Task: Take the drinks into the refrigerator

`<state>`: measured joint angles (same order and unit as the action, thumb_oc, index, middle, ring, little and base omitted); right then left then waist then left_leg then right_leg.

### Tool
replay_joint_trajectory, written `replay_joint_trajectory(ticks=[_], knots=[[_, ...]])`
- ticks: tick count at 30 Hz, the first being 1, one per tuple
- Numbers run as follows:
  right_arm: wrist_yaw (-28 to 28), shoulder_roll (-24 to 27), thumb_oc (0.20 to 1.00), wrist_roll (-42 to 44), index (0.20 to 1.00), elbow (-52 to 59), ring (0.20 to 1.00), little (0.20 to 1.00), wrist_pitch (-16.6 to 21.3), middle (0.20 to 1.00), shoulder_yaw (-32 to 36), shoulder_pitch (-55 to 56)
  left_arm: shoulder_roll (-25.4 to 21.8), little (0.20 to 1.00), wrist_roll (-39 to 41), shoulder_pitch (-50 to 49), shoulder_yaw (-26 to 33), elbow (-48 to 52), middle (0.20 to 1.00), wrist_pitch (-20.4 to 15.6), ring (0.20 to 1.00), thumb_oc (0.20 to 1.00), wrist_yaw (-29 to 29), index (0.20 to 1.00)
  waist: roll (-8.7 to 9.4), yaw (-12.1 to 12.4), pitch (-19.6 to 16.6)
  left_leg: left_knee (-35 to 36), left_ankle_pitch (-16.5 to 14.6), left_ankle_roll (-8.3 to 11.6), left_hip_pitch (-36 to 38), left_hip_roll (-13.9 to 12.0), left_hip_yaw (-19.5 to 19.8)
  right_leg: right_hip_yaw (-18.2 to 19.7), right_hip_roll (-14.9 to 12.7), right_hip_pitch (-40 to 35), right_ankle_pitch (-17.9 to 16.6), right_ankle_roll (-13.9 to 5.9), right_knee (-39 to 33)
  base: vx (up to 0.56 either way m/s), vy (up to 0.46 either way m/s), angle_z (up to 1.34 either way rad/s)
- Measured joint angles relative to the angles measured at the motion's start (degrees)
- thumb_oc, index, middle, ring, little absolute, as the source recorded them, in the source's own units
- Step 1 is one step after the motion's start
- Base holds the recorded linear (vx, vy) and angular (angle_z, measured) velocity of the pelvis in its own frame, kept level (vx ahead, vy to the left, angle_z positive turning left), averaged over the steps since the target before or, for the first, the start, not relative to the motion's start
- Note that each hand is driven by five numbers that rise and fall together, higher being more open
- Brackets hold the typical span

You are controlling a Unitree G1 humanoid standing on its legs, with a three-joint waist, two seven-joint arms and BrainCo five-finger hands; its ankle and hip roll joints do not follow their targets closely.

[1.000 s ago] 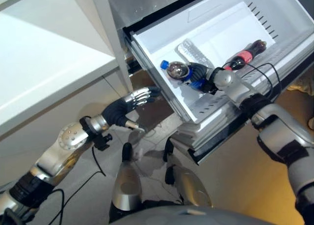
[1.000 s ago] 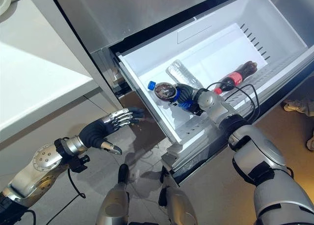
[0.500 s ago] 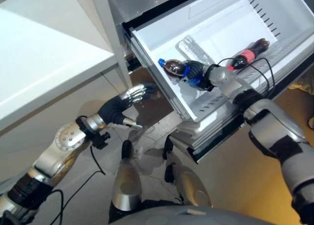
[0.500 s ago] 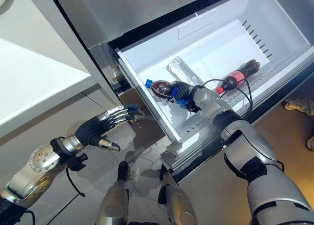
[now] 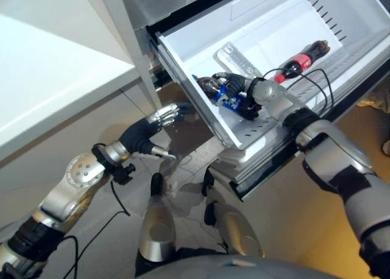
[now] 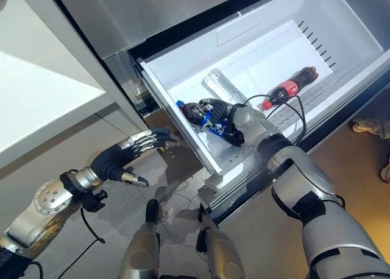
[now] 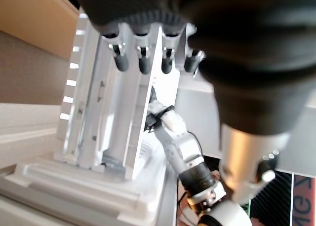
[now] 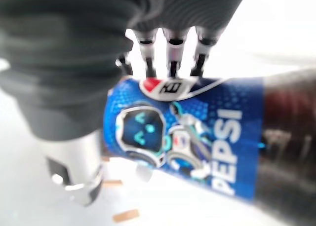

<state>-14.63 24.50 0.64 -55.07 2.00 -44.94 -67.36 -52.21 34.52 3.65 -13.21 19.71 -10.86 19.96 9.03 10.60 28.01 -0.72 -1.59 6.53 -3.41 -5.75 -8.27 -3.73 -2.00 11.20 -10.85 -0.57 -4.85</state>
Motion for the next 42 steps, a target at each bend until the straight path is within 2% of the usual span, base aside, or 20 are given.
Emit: replay_joint_trajectory(ticks=[6, 10, 11, 12, 14, 15, 19, 21, 22, 23, 24, 25, 27, 28, 33, 34, 36, 38, 40, 42], knots=[[-0.01, -0.10, 1.000, 0.00, 1.000, 0.95, 1.000, 1.000, -0.04, 1.000, 0.00, 0.31, -0.05, 1.000, 0.02, 0.07, 0.07, 0.00, 1.000, 0.01, 1.000, 1.000, 0.39, 1.000, -0.01, -0.13, 0.00, -0.18, 0.00, 0.00, 1.23, -0.02, -0.28, 0.00, -0.01, -0.85, 0.01, -0.01, 0.65, 0.00, -0.008, -0.02], [-1.09, 3.24, 1.000, 0.04, 1.000, 8.18, 1.000, 1.000, -0.09, 1.000, 0.10, 1.17, -0.35, 1.000, 0.03, -0.27, 1.13, 0.59, 1.000, 0.05, 1.000, 1.000, 0.83, 1.000, 0.00, -0.17, 0.00, -0.37, 0.00, 0.02, 1.86, -0.08, -0.23, -0.01, 0.04, -1.52, 0.00, 0.00, 0.79, 0.01, -0.009, 0.01], [-1.29, 6.39, 1.000, 0.28, 1.000, 13.39, 1.000, 1.000, 0.00, 1.000, 0.33, 2.10, -0.67, 1.000, 0.04, -0.43, 1.24, 1.50, 1.000, 0.05, 1.000, 1.000, 1.00, 1.000, 0.01, -0.03, -0.01, -0.40, 0.01, 0.02, 1.98, -0.06, -0.05, -0.03, 0.02, -1.79, 0.00, 0.00, 0.78, 0.02, -0.019, 0.05], [-1.40, 7.52, 1.000, 0.88, 1.000, 15.08, 1.000, 1.000, 0.02, 1.000, 0.86, 2.31, -0.71, 1.000, 0.06, -0.51, 1.32, 1.79, 1.000, 0.04, 1.000, 1.000, 1.14, 1.000, 0.03, -0.17, -0.02, -0.40, 0.00, 0.01, 2.23, -0.07, 0.00, -0.02, 0.03, -2.06, 0.01, 0.00, 0.75, 0.05, -0.036, 0.03], [-2.11, 15.22, 1.000, 6.76, 1.000, 25.96, 1.000, 1.000, -0.08, 1.000, 4.37, 5.11, -1.02, 1.000, 0.09, -0.53, 1.69, 1.99, 1.000, 0.06, 1.000, 1.000, 2.01, 1.000, 0.06, -0.19, -0.04, -0.19, 0.00, 0.01, 3.23, -0.05, 0.07, -0.03, 0.06, -3.08, 0.02, -0.02, 0.60, 0.05, -0.030, 0.02], [-2.25, 17.52, 1.000, 8.15, 1.000, 28.74, 1.000, 1.000, 0.07, 1.000, 5.16, 5.85, -1.34, 1.000, 0.13, -0.82, 1.99, 2.07, 1.000, 0.05, 1.000, 1.000, 2.18, 1.000, 0.16, -0.09, -0.11, -0.14, 0.00, 0.01, 3.44, -0.07, 0.10, -0.05, 0.04, -3.22, 0.02, -0.02, 0.65, 0.05, -0.017, 0.03], [-2.72, 30.88, 1.000, 14.73, 1.000, 43.99, 1.000, 1.000, 0.68, 1.000, 13.94, 12.65, -3.38, 1.000, 0.37, -2.70, 4.79, 2.24, 1.000, 0.14, 1.000, 1.000, 3.19, 1.000, 0.56, -0.53, -0.36, 0.50, -0.02, -0.02, 5.83, -0.01, -0.14, -0.03, 0.13, -5.27, 0.15, -0.19, 0.58, 0.05, -0.003, -0.02], [-2.79, 33.96, 1.000, 16.28, 1.000, 47.74, 1.000, 1.000, 1.07, 1.000, 18.01, 16.76, -3.91, 1.000, 0.74, -3.40, 5.28, 2.45, 1.000, 0.15, 1.000, 1.000, 3.61, 1.000, 0.81, -0.51, -0.54, 0.82, -0.01, -0.02, 6.82, -0.04, -0.33, 0.06, 0.24, -5.99, 0.23, -0.28, 0.54, 0.06, 0.009, -0.05], [-3.13, 36.61, 1.000, 18.59, 1.000, 51.22, 1.000, 1.000, 1.75, 1.000, 22.16, 21.34, -4.96, 1.000, 1.35, -4.18, 5.56, 2.93, 1.000, 0.15, 1.000, 1.000, 4.20, 1.000, 1.55, -0.32, -1.10, 0.96, 0.00, -0.04, 7.17, -0.02, -0.46, 0.12, 0.13, -6.19, 0.32, -0.37, 0.55, 0.04, 0.015, -0.05], [-3.49, 38.57, 1.000, 20.78, 1.000, 53.54, 1.000, 1.000, 2.16, 1.000, 24.14, 24.51, -5.53, 1.000, 1.94, -4.38, 5.50, 3.14, 1.000, 0.21, 1.000, 1.000, 5.00, 1.000, 2.52, -1.73, -1.76, 1.20, 0.01, -0.07, 7.51, 0.10, -0.73, 0.31, 0.26, -6.25, 0.33, -0.39, 0.66, 0.06, 0.022, -0.04], [-3.66, 39.10, 1.000, 21.51, 1.000, 54.92, 1.000, 1.000, 2.43, 1.000, 25.68, 26.56, -5.52, 1.000, 2.52, -4.66, 5.52, 3.32, 1.000, 0.21, 1.000, 1.000, 5.25, 1.000, 2.79, -1.45, -1.95, 1.25, 0.02, -0.09, 7.63, 0.13, -0.64, 0.27, 0.02, -6.39, 0.33, -0.39, 0.66, 0.06, 0.022, -0.06], [-3.78, 39.20, 1.000, 22.77, 1.000, 55.93, 1.000, 1.000, 2.88, 1.000, 27.34, 29.43, -5.54, 1.000, 2.62, -5.07, 5.43, 3.40, 1.000, 0.31, 1.000, 1.000, 5.53, 1.000, 3.73, -2.63, -2.68, 1.18, -0.05, -0.16, 8.06, 0.25, -0.93, 0.54, 0.04, -6.60, 0.35, -0.42, 0.66, 0.06, 0.021, -0.05], [-3.98, 39.60, 1.000, 24.45, 1.000, 60.03, 1.000, 1.000, 3.92, 1.000, 34.54, 39.19, -5.52, 1.000, 2.90, -6.77, 6.98, 3.94, 1.000, 0.30, 1.000, 1.000, 6.31, 1.000, 4.60, -3.10, -3.68, 1.24, -0.09, -0.22, 8.48, 0.29, -1.09, 0.88, -0.05, -6.97, 0.38, -0.46, 0.68, 0.05, 0.023, -0.07], [-4.03, 39.67, 1.000, 24.71, 1.000, 60.24, 1.000, 1.000, 4.00, 1.000, 34.96, 40.84, -5.54, 1.000, 2.97, -7.51, 7.26, 3.77, 1.000, 0.36, 1.000, 1.000, 6.34, 1.000, 4.80, -3.66, -4.32, 1.26, -0.12, -0.24, 8.70, 0.39, -1.33, 0.94, 0.05, -7.02, 0.41, -0.50, 0.69, 0.09, 0.034, -0.11], [-4.39, 38.01, 1.000, 25.63, 1.000, 61.46, 1.000, 1.000, 5.45, 1.000, 45.99, 59.50, -5.02, 1.000, 3.49, -13.00, 8.60, 3.85, 1.000, 0.45, 1.000, 1.000, 7.35, 1.000, 4.08, -5.19, -8.36, 2.00, -0.43, -0.72, 10.38, 1.02, -2.80, 2.44, -0.07, -7.62, 0.61, -0.86, 0.76, 0.07, 0.049, -0.13], [-4.26, 35.47, 1.000, 25.26, 1.000, 61.40, 1.000, 1.000, 6.04, 1.000, 49.38, 63.00, -4.94, 1.000, 3.50, -13.83, 9.10, 3.87, 1.000, 0.42, 1.000, 1.000, 7.56, 1.000, 3.79, -5.00, -8.75, 2.29, -0.45, -0.81, 11.05, 1.07, -3.03, 2.85, -0.08, -8.06, 0.66, -0.95, 0.76, 0.03, 0.036, -0.09], [-3.70, 30.29, 1.000, 24.68, 1.000, 60.56, 1.000, 1.000, 6.48, 1.000, 51.86, 66.64, -4.33, 1.000, 3.48, -15.47, 10.02, 3.87, 1.000, 0.41, 1.000, 1.000, 7.62, 1.000, 3.55, -5.15, -10.48, 2.71, -0.74, -1.10, 11.65, 1.18, -3.87, 3.27, -0.21, -8.09, 0.99, -1.49, 0.68, 0.03, 0.029, -0.17], [-3.55, 26.49, 1.000, 23.22, 1.000, 60.99, 1.000, 1.000, 6.88, 1.000, 53.82, 72.77, -3.64, 1.000, 3.46, -16.30, 10.14, 3.89, 1.000, 0.37, 1.000, 1.000, 7.75, 1.000, 2.73, -6.52, -12.06, 3.49, -0.72, -1.36, 12.00, 1.47, -4.16, 3.55, -0.26, -8.03, 1.20, -1.80, 0.65, 0.04, 0.038, -0.08], [-3.21, 23.65, 1.000, 21.93, 1.000, 60.38, 1.000, 1.000, 6.87, 1.000, 54.21, 74.86, -2.75, 1.000, 3.45, -17.57, 10.71, 3.75, 1.000, 0.40, 1.000, 1.000, 7.79, 1.000, 2.24, -6.83, -12.97, 3.90, -0.50, -1.22, 12.28, 1.55, -4.24, 3.58, -0.26, -8.07, 1.22, -1.83, 0.65, 0.00, 0.000, 0.00], [-1.97, 16.45, 1.000, 19.01, 1.000, 59.15, 1.000, 1.000, 7.82, 1.000, 55.55, 78.98, -0.49, 1.000, 3.41, -18.41, 11.43, 3.78, 1.000, 0.33, 1.000, 1.000, 8.04, 1.000, 0.97, -7.24, -13.84, 4.71, -0.49, -1.49, 12.84, 1.58, -4.22, 3.53, -0.34, -8.66, 1.40, -2.06, 0.50, 0.03, 0.036, 0.00]])
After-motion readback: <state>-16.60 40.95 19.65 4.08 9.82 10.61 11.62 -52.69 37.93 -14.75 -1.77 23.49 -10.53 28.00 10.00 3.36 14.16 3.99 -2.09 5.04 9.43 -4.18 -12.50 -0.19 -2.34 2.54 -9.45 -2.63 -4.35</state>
